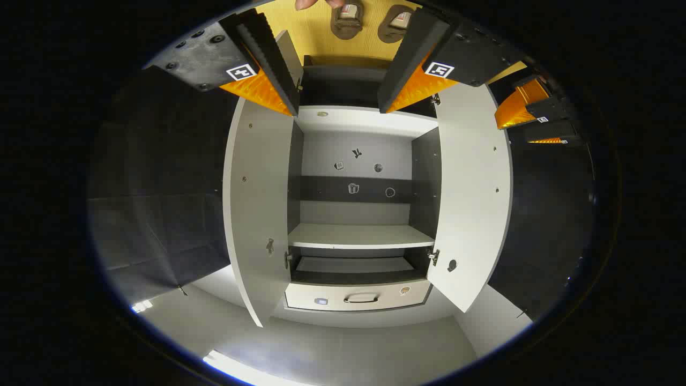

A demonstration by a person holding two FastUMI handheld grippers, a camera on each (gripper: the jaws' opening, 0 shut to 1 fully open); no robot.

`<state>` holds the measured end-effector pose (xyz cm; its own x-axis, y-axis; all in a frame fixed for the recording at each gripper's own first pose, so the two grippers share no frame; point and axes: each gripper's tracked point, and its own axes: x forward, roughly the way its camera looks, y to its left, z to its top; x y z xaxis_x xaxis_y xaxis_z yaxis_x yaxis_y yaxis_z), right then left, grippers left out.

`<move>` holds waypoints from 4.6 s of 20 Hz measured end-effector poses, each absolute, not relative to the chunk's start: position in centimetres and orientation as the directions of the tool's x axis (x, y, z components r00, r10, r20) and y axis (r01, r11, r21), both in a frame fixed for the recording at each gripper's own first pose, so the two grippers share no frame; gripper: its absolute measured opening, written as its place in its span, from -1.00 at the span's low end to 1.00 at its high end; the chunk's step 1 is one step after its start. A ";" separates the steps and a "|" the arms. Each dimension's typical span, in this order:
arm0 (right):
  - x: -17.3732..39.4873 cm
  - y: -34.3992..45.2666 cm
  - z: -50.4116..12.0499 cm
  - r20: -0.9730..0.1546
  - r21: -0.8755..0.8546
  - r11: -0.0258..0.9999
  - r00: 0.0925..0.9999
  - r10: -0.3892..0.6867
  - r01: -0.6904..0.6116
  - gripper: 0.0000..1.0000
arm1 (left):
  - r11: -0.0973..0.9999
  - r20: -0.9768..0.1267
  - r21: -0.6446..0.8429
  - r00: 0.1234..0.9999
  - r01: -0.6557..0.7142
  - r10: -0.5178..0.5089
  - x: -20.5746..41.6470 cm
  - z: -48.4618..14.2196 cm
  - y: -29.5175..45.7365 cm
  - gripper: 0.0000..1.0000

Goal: Grab one shoe with the right hand and put it into the shoe cabinet, grab the other shoe with the left hand and put it into the shoe cabinet; then close the right door with the right hand and the left door with the left hand.

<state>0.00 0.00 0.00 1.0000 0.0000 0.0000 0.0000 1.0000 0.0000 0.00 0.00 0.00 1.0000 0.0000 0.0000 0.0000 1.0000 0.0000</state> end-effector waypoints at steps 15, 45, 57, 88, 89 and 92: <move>0.2 0.6 -0.8 -0.023 -0.003 1.000 1.000 0.011 -0.011 0.95 | 1.000 -0.007 -0.002 1.000 0.000 0.000 0.1 -0.5 0.3 0.89; 2.1 4.3 -45.7 -0.779 0.024 0.992 0.620 0.095 -0.122 0.87 | 0.998 -0.177 0.002 0.982 -0.064 0.063 1.0 -11.7 3.7 0.89; 7.1 3.3 -48.3 -0.733 0.016 1.000 0.680 0.017 -0.007 -0.85 | 0.995 -0.235 0.007 0.967 -0.100 0.099 2.1 -14.5 5.8 0.89; 35.2 3.3 -10.7 -0.511 0.110 0.993 0.854 0.097 -0.047 -0.86 | 0.995 -0.266 -0.093 0.963 0.022 -0.046 2.1 -14.7 0.2 0.89; 37.0 3.4 -10.7 -0.505 0.115 0.992 0.858 0.098 -0.046 -0.86 | 0.995 -0.269 -0.096 0.962 0.016 -0.041 2.0 -14.8 0.2 0.89; 41.6 3.3 -10.6 -0.486 0.101 0.994 0.870 0.082 -0.037 -0.85 | 0.995 -0.278 -0.101 0.960 -0.005 -0.024 1.9 -15.1 0.3 0.89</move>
<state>41.60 3.31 -10.63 0.8701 0.0815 -0.4861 -0.0370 0.9942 0.1005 1.91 0.30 -15.10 0.9604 -0.0236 -0.2775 -0.0048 0.9948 -0.1014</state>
